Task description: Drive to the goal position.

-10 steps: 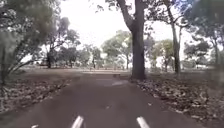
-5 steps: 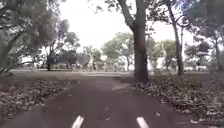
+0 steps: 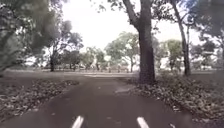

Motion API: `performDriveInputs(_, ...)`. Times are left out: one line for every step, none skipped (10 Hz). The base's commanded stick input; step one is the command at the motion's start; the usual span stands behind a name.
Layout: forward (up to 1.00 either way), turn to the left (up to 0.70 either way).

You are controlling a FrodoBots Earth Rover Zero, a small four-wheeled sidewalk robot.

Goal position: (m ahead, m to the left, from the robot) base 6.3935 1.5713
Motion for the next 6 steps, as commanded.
performDriveInputs(0.60, 0.00)
performDriveInputs(0.60, 0.00)
performDriveInputs(0.60, 0.00)
performDriveInputs(0.60, 0.00)
performDriveInputs(0.60, 0.00)
performDriveInputs(0.60, 0.15)
